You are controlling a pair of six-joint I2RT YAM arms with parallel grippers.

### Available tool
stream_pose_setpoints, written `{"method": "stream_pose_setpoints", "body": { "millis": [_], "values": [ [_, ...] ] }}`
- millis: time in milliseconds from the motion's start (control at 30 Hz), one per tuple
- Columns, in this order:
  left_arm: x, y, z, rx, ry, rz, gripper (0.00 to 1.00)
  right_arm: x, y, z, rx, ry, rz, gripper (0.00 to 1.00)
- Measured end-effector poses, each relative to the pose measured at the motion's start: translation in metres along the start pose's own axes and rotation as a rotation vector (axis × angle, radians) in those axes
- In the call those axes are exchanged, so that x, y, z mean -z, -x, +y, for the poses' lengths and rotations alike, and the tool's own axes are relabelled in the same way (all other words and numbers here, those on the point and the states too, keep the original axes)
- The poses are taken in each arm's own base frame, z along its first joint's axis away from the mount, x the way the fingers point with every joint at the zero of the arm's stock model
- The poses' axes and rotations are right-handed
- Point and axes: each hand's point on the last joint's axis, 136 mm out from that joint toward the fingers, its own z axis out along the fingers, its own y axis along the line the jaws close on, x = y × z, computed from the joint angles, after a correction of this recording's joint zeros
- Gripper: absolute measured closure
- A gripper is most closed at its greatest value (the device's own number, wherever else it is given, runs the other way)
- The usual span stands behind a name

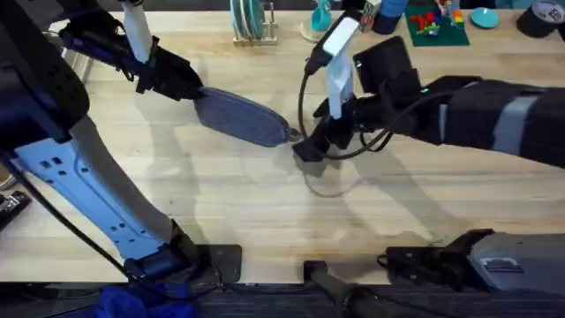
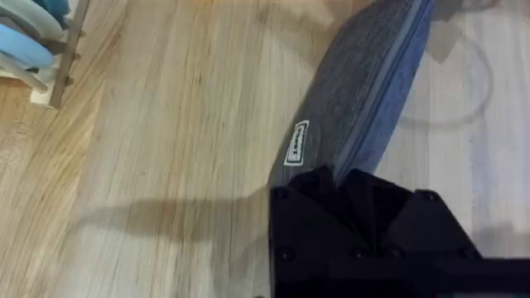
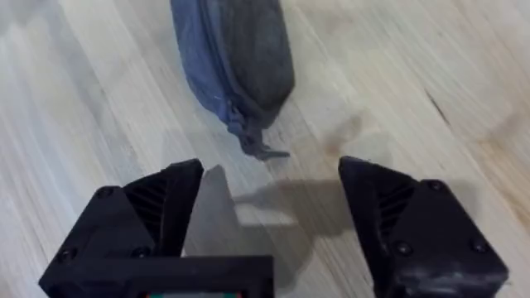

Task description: Unzip the bag, pick up the pens from the table one at a time and place them inside, then zip the bag closed.

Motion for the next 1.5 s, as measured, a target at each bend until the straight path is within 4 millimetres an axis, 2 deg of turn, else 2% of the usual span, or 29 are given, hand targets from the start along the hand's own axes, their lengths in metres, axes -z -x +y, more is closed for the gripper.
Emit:
{"method": "stream_pose_setpoints", "body": {
  "millis": [200,467,900,1067,1400,1500],
  "values": [
    [0.000,0.000,-0.001,0.002,-0.002,-0.001,0.959,-0.010,-0.001,0.002,0.014,0.010,0.001,0.005],
    [0.000,0.000,-0.001,0.002,-0.002,-0.001,0.959,-0.012,0.019,-0.003,0.057,-0.012,-0.076,0.006],
    [0.000,0.000,-0.001,0.002,-0.002,-0.001,0.959,-0.029,0.006,-0.001,0.048,0.009,-0.036,0.042],
    [0.000,0.000,-0.001,0.002,-0.002,-0.001,0.959,-0.030,0.013,-0.002,0.058,0.002,-0.063,0.059],
    [0.000,0.000,-0.001,0.003,-0.002,-0.001,0.959,-0.030,0.013,0.001,0.056,0.009,-0.063,0.188],
    [0.000,0.000,-0.001,0.002,-0.002,-0.001,0.959,-0.030,0.013,0.002,0.056,0.017,-0.065,0.279]
  ]
}}
